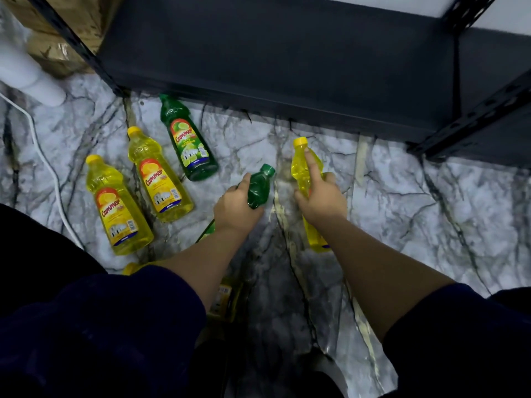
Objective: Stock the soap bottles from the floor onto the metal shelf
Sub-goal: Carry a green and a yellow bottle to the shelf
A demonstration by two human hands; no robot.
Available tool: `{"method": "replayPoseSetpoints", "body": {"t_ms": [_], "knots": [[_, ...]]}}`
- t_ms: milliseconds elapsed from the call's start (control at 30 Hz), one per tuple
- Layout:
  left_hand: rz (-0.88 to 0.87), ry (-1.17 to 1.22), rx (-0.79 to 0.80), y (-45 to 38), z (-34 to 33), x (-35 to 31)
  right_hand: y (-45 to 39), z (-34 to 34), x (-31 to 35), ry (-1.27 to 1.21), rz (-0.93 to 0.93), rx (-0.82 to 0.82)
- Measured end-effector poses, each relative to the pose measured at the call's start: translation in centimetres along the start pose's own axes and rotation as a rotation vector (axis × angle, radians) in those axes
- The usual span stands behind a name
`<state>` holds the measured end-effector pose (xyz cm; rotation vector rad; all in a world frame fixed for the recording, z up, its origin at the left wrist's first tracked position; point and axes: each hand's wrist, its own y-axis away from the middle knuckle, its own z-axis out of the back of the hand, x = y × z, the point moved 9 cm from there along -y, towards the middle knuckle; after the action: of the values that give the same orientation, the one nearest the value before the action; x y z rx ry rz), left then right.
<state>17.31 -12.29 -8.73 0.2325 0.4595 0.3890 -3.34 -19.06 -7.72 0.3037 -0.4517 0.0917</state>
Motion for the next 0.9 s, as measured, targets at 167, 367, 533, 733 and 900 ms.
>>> {"method": "replayPoseSetpoints", "body": {"t_ms": [167,367,533,733,900], "knots": [[-0.132,0.259,-0.165,-1.0,4.4,-4.3,-0.6,4.6,1.0,-0.145,0.01,-0.135],[-0.243,0.553,-0.361,-1.9,9.8,-9.4,-0.3,11.9,3.2,-0.324,0.035,-0.382],[-0.358,0.791,-0.468,-0.8,15.6,-14.2,1.2,19.5,6.3,-0.374,0.13,-0.587],[-0.516,0.92,-0.605,2.2,24.8,-18.7,4.9,29.5,8.9,-0.352,0.212,-0.81],[-0.636,1.003,-0.692,5.2,33.1,-22.3,8.7,38.0,11.2,-0.398,0.345,-0.946]]}}
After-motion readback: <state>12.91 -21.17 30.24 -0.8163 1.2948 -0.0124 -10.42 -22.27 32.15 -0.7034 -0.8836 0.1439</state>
